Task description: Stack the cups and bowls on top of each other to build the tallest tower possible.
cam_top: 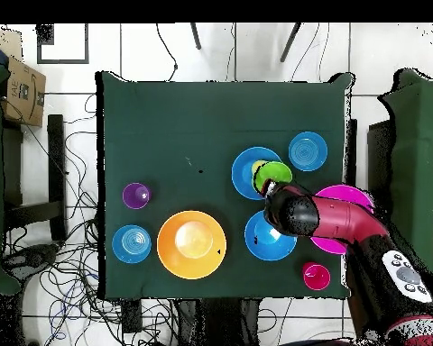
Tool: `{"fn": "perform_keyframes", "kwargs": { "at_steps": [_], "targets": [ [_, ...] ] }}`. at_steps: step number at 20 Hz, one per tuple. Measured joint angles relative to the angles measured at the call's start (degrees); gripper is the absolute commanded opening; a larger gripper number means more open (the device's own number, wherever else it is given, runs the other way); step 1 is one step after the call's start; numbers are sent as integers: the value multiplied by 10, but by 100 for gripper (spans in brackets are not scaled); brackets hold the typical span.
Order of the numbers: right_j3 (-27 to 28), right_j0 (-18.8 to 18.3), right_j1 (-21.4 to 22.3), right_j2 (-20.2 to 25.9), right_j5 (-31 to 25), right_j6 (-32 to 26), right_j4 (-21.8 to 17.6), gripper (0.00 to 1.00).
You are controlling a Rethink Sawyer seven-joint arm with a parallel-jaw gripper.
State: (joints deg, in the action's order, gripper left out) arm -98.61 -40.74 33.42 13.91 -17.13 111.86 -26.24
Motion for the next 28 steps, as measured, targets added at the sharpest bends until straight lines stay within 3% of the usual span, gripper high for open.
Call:
{"fn": "perform_keyframes", "kwargs": {
  "at_steps": [10,19,28],
  "targets": [
    [0,31,59,0,-17,0,14,100],
    [0,34,104,0,-57,0,39,100],
    [-1,41,130,0,-58,0,53,100]
  ]
}}
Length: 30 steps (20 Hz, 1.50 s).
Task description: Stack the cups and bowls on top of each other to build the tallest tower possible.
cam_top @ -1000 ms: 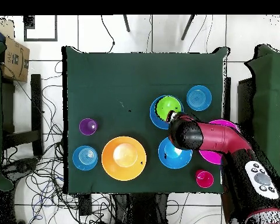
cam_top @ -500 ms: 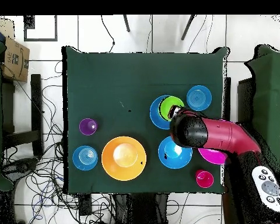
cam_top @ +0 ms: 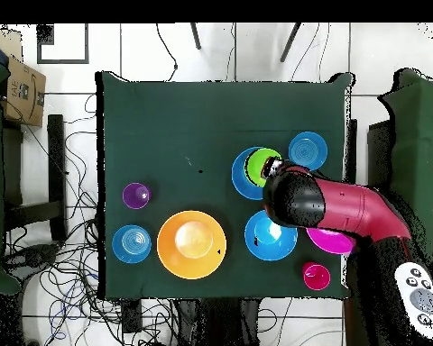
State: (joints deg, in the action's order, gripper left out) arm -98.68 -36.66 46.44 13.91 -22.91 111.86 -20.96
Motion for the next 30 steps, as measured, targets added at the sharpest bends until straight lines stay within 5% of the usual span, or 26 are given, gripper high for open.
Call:
{"fn": "perform_keyframes", "kwargs": {
  "at_steps": [15,30],
  "targets": [
    [2,87,68,-8,-83,0,53,100],
    [54,194,78,-59,-162,13,88,100]
  ]
}}
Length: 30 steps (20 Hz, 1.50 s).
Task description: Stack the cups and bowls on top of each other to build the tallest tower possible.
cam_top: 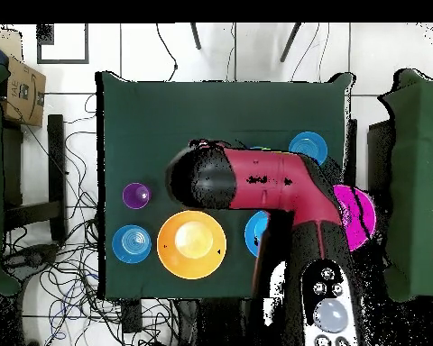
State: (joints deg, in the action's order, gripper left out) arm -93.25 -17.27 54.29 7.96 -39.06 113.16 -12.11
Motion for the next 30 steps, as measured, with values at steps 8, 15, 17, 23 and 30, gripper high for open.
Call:
{"fn": "perform_keyframes", "kwargs": {
  "at_steps": [8,15,17,23,30],
  "targets": [
    [57,52,-14,-24,-43,35,22,100],
    [81,78,-24,-50,-43,53,30,100],
    [84,81,-26,-56,-43,55,30,100],
    [85,86,-29,-76,-43,55,31,100],
    [85,89,-29,-92,-43,55,37,100]
  ]
}}
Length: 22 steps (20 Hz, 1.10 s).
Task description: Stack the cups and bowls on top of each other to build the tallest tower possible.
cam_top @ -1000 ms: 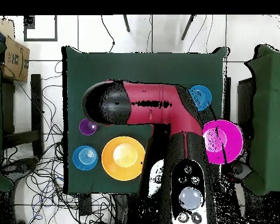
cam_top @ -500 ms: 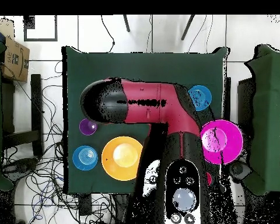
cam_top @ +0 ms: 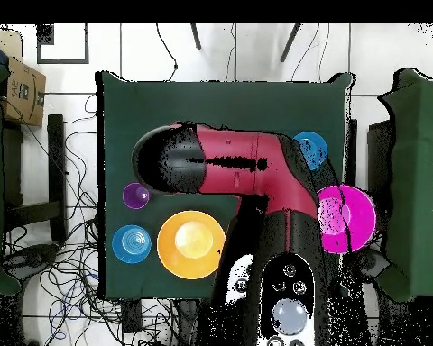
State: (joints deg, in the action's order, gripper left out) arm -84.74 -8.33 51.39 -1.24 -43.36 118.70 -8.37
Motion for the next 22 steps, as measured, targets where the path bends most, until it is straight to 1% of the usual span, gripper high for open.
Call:
{"fn": "perform_keyframes", "kwargs": {
  "at_steps": [11,22],
  "targets": [
    [0,13,0,-22,0,0,19,100],
    [0,16,-3,-27,0,0,23,100]
  ]
}}
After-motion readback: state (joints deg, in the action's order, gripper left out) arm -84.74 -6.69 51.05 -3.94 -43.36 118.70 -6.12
